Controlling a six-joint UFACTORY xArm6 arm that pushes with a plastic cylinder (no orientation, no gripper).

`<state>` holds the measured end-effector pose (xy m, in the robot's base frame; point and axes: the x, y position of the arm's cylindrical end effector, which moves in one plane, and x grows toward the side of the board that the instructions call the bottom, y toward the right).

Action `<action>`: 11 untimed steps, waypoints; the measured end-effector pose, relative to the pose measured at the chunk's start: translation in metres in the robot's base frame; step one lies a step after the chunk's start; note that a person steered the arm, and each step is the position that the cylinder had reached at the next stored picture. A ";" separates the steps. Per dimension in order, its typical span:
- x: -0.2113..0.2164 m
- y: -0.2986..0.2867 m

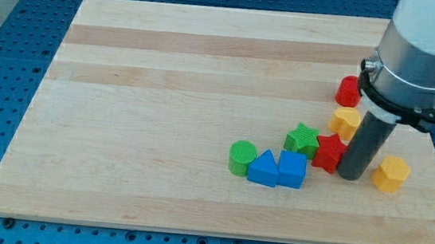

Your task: Separate both the stars from each other

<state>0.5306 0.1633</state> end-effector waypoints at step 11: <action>-0.060 -0.025</action>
